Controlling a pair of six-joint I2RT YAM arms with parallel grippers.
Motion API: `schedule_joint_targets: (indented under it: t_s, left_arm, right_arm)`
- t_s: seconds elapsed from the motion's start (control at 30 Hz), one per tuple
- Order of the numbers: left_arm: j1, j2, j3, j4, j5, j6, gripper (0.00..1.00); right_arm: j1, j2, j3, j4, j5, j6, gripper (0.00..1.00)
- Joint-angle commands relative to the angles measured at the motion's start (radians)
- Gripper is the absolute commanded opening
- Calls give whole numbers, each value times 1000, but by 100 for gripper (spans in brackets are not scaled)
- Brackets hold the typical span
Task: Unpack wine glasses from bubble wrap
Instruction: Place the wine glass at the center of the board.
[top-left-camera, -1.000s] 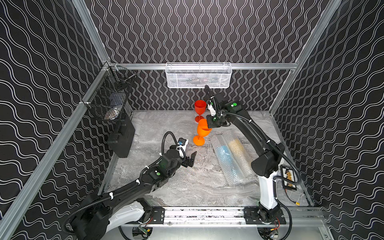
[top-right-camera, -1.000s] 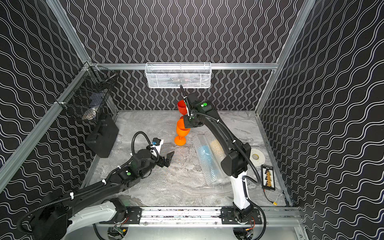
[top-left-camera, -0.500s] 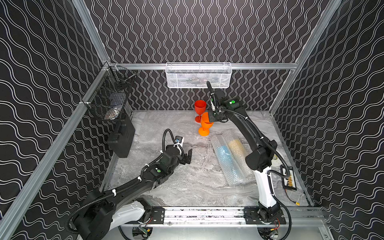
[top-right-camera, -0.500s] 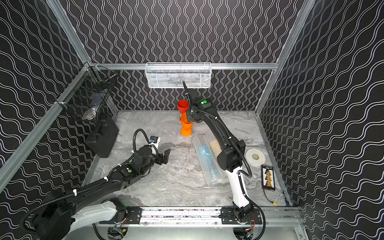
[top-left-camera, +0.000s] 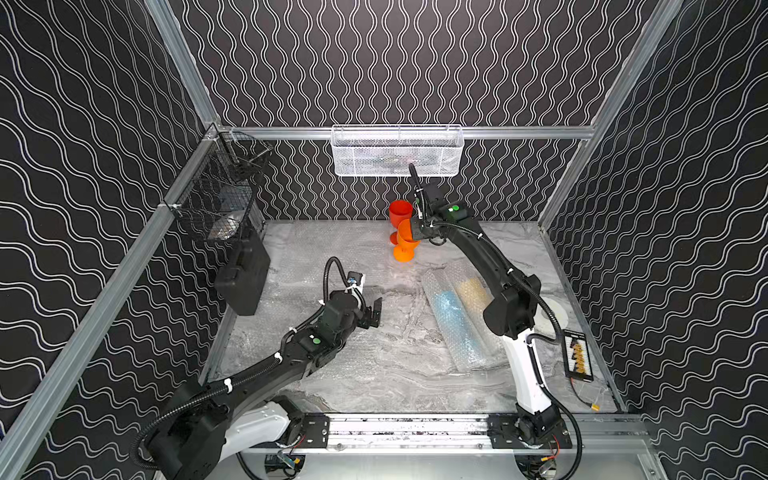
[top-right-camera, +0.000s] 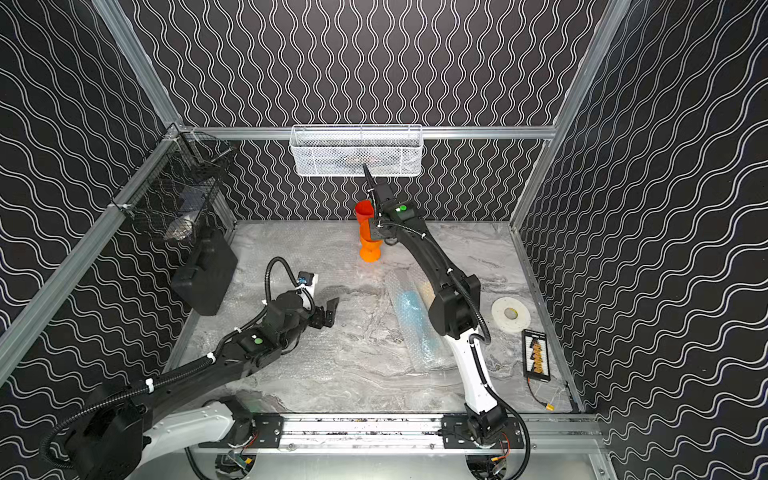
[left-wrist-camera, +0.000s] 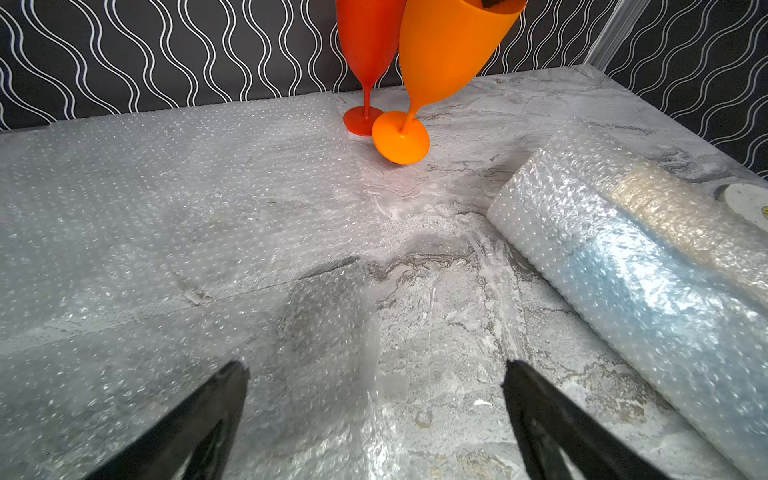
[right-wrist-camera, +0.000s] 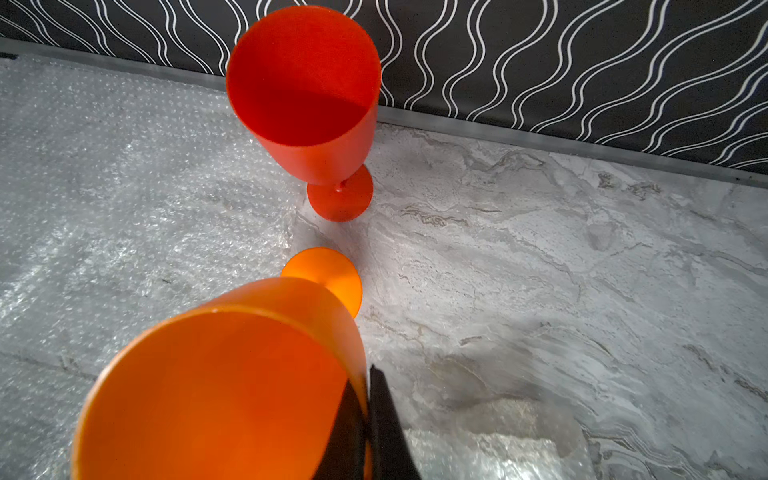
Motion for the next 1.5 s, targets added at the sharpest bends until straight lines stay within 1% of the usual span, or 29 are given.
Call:
schedule_joint_targets:
  t_s: [0.0, 0.3, 0.57, 0.8, 0.93, 1.17, 1.33, 1.47]
  left_arm:
    - [4, -9, 0, 14, 9, -10, 99]
    - [4, -9, -1, 10, 0, -16, 99]
    - [3, -6, -3, 16, 8, -13, 99]
    - [4, -2, 0, 11, 9, -8, 99]
    - [4, -5, -1, 13, 3, -10, 99]
    - [4, -12, -7, 19, 10, -11, 99]
    - [3, -7, -6, 20, 9, -11, 99]
    - [4, -12, -6, 17, 6, -10, 99]
  right_arm:
    - [1, 2, -13, 69, 7, -3, 0]
    - [-16, 64, 27, 51, -16, 2, 0]
    - [-28, 80, 2, 64, -30, 6, 0]
    - [-32, 89, 8, 73, -100, 32, 1]
    - [-32, 111, 46, 47, -94, 33, 1]
    - [-32, 77, 7, 52, -73, 29, 1]
    - [-32, 71, 30, 23, -70, 33, 2]
    - [-33, 63, 12, 34, -65, 29, 2]
